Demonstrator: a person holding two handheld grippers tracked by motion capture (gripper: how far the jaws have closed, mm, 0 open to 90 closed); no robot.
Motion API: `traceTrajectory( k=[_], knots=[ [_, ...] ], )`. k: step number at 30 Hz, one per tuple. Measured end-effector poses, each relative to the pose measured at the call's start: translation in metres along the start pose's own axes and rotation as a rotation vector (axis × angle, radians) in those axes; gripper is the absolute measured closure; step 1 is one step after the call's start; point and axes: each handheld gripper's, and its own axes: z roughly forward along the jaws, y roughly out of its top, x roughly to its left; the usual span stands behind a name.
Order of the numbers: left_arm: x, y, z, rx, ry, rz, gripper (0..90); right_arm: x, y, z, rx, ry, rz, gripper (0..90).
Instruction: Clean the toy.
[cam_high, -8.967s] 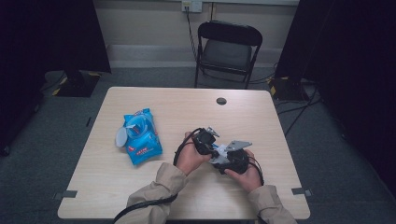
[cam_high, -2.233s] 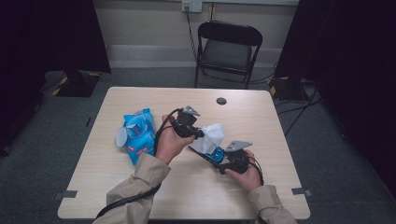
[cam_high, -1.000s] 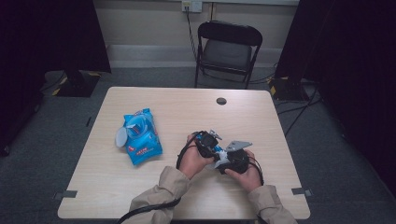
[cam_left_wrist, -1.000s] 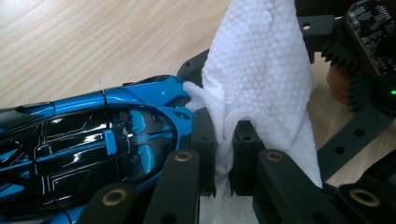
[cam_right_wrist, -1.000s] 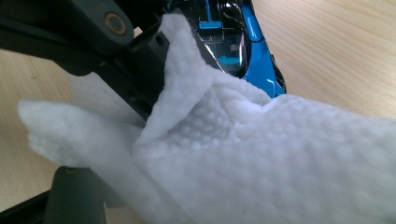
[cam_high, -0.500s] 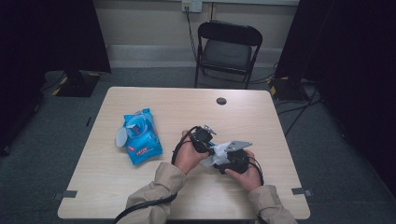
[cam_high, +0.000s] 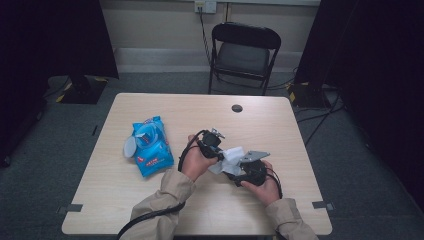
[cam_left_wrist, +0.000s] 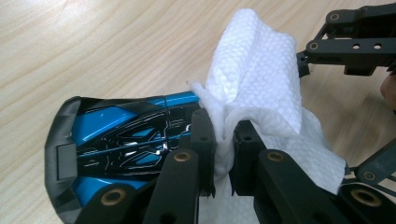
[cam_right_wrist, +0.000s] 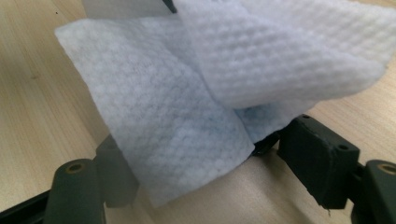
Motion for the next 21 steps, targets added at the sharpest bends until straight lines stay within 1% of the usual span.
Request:
traceTrajectory(
  k=[2,6,8,15,16,21],
  knots=[
    [0.001,0.0,-0.001,-0.004,-0.001,-0.007,82.5,0.0,0.0,0.0,0.001,0.0,-0.001,25.5],
    [0.007,0.0,-0.005,-0.01,0.02,-0.011,82.5,0.0,0.0,0.0,0.0,0.0,0.0,25.5],
    [0.011,0.0,-0.007,-0.013,0.025,-0.023,82.5,0.0,0.0,0.0,0.0,0.0,0.0,25.5],
    [0.026,-0.003,-0.014,-0.012,0.074,-0.046,82.5,0.0,0.0,0.0,0.0,0.0,0.0,25.5],
    [0.029,-0.004,-0.015,-0.005,0.08,-0.048,82.5,0.0,0.0,0.0,0.0,0.0,0.0,25.5],
    [0.035,-0.005,-0.018,-0.003,0.105,-0.051,82.4,0.0,0.0,0.0,0.001,0.0,-0.001,25.5]
  ],
)
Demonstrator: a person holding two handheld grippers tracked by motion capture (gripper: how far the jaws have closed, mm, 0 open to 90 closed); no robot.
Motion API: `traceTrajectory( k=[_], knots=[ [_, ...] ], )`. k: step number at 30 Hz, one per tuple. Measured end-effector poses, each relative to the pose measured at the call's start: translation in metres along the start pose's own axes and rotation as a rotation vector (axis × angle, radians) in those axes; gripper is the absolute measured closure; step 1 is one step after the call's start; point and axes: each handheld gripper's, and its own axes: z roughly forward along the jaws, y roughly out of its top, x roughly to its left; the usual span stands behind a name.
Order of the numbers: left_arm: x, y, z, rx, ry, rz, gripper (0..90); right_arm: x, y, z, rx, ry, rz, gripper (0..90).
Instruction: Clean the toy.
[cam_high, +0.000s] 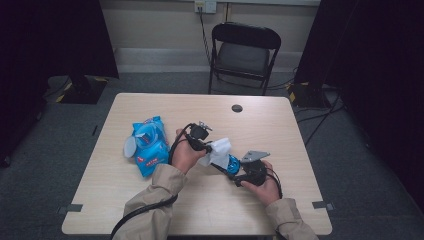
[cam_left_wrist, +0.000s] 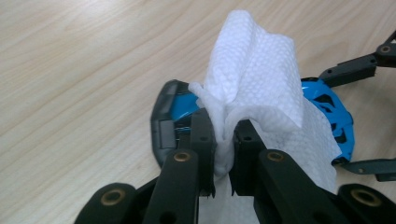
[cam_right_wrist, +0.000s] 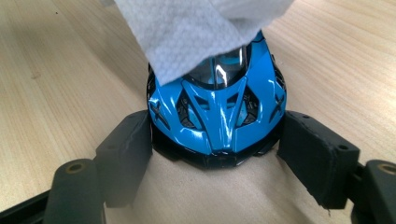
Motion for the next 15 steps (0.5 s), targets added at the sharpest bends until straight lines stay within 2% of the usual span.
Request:
traceTrajectory(
  k=[7,9,15],
  knots=[
    [0.01,-0.003,-0.004,0.011,0.029,-0.004,82.4,0.0,0.0,0.0,0.0,0.0,0.0,25.5],
    [0.013,-0.004,-0.005,0.021,0.049,0.0,82.3,0.0,0.0,0.0,0.0,0.0,0.0,25.5],
    [0.025,-0.01,-0.009,0.018,0.062,-0.049,82.5,0.0,0.0,0.0,0.0,0.0,0.001,25.5]
  ],
)
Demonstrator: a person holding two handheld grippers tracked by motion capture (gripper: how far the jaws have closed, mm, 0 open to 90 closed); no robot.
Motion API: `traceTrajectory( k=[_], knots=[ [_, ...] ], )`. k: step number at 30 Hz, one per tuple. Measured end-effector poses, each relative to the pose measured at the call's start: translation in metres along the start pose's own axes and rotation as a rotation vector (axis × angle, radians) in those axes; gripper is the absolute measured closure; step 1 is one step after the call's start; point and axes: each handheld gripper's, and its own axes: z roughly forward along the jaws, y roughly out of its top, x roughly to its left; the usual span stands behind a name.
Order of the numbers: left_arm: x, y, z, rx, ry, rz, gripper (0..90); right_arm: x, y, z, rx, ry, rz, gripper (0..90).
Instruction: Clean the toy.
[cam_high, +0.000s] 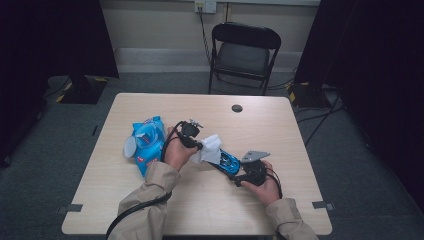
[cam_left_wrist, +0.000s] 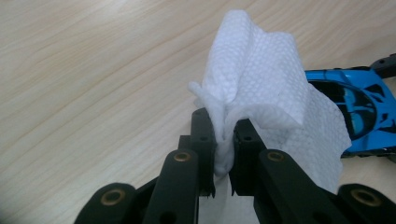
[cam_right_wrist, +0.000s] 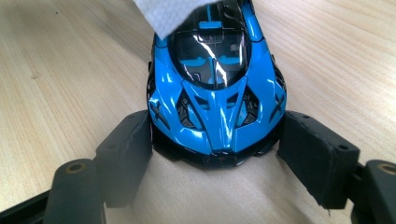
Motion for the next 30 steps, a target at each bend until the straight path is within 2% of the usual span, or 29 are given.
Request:
traceTrajectory(
  k=[4,5,7,20,30],
  knots=[
    [0.004,-0.002,0.0,0.003,0.009,-0.014,82.5,0.0,0.0,0.0,0.0,0.0,0.0,25.5],
    [0.006,-0.002,-0.001,0.016,0.02,0.002,82.5,0.0,0.0,0.0,0.0,0.0,-0.001,25.5],
    [0.007,-0.003,-0.001,0.023,0.032,-0.001,82.6,0.0,0.0,0.0,0.0,0.0,-0.001,25.5],
    [0.012,-0.013,-0.01,0.033,0.046,-0.027,82.6,0.0,0.0,0.0,0.0,0.0,0.0,25.5],
    [0.015,-0.022,-0.034,-0.003,0.07,-0.041,82.7,0.0,0.0,0.0,-0.001,0.0,0.0,25.5]
  ],
)
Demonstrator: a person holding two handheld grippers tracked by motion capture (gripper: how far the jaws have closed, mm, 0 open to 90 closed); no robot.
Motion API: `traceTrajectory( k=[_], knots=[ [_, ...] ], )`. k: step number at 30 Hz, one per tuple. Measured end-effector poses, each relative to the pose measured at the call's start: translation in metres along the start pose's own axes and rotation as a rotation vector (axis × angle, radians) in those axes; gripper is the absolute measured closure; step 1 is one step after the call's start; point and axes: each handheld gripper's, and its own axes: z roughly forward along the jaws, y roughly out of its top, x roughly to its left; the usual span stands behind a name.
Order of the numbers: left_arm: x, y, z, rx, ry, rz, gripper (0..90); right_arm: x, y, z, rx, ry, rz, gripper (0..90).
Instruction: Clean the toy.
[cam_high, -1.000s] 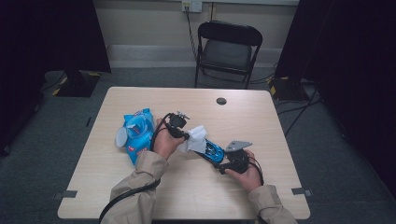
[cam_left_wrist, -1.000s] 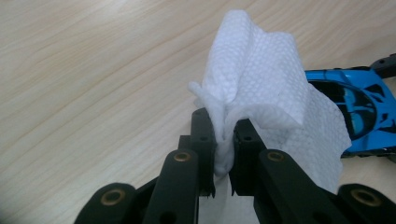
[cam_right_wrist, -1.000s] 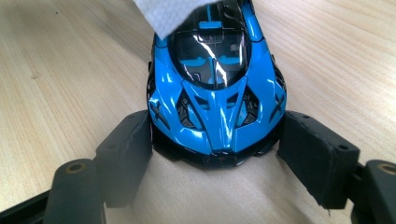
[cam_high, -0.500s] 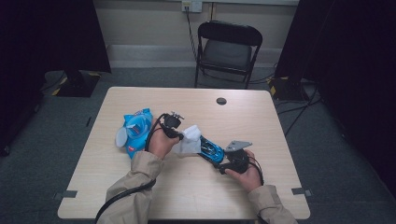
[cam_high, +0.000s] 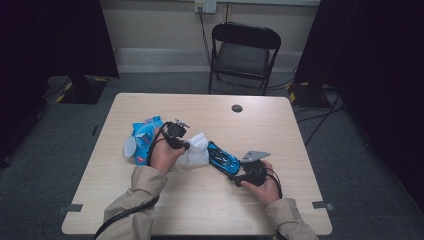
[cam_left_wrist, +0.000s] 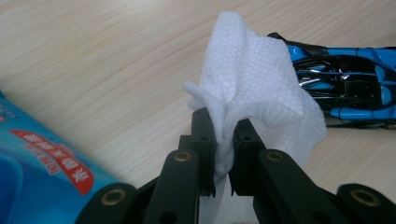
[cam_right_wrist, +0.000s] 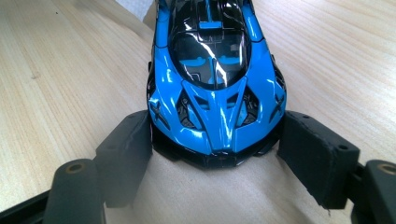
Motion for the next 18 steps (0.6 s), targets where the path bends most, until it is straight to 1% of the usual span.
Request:
traceTrajectory(
  k=[2,5,6,7,8,9,10,12,13,15,16,17,18],
  knots=[
    [-0.001,-0.004,-0.003,-0.001,-0.009,0.001,82.7,0.0,0.0,0.0,0.0,0.0,0.0,25.5],
    [-0.003,-0.009,-0.008,-0.006,-0.012,0.011,82.7,0.0,0.0,0.0,0.0,0.0,0.0,25.5],
    [-0.004,-0.01,-0.01,-0.012,-0.004,0.012,82.7,0.0,0.0,0.0,0.001,0.0,0.0,25.5],
    [-0.004,-0.012,-0.012,-0.014,-0.01,0.011,82.7,0.0,0.0,0.0,0.0,0.0,-0.001,25.5],
    [-0.003,-0.013,-0.014,-0.021,-0.004,0.012,82.6,0.0,0.0,0.0,0.0,0.0,0.0,25.5],
    [-0.002,-0.014,-0.016,-0.018,0.005,0.017,82.6,0.0,0.0,0.0,0.0,0.0,0.0,25.5],
    [-0.002,-0.015,-0.018,-0.017,0.005,0.012,82.6,0.0,0.0,0.0,0.001,0.0,-0.001,25.5],
    [0.001,-0.016,-0.024,-0.018,0.029,0.005,82.6,0.0,0.0,0.0,0.0,0.0,0.0,25.5],
    [0.002,-0.017,-0.027,-0.021,0.026,-0.004,82.7,0.0,0.0,0.0,0.001,0.0,0.001,25.5],
    [0.003,-0.019,-0.03,-0.032,-0.022,-0.026,82.5,0.0,0.0,0.0,0.0,0.0,0.001,25.5],
    [0.002,-0.021,-0.03,-0.028,-0.027,-0.031,82.5,0.0,0.0,0.0,0.0,0.0,0.001,25.5],
    [0.001,-0.022,-0.029,-0.018,-0.019,-0.018,82.5,0.0,0.0,0.0,0.0,0.0,0.001,25.4],
    [-0.002,-0.024,-0.026,-0.018,-0.03,-0.027,82.5,0.0,0.0,0.0,0.001,0.0,0.001,25.4]
  ],
)
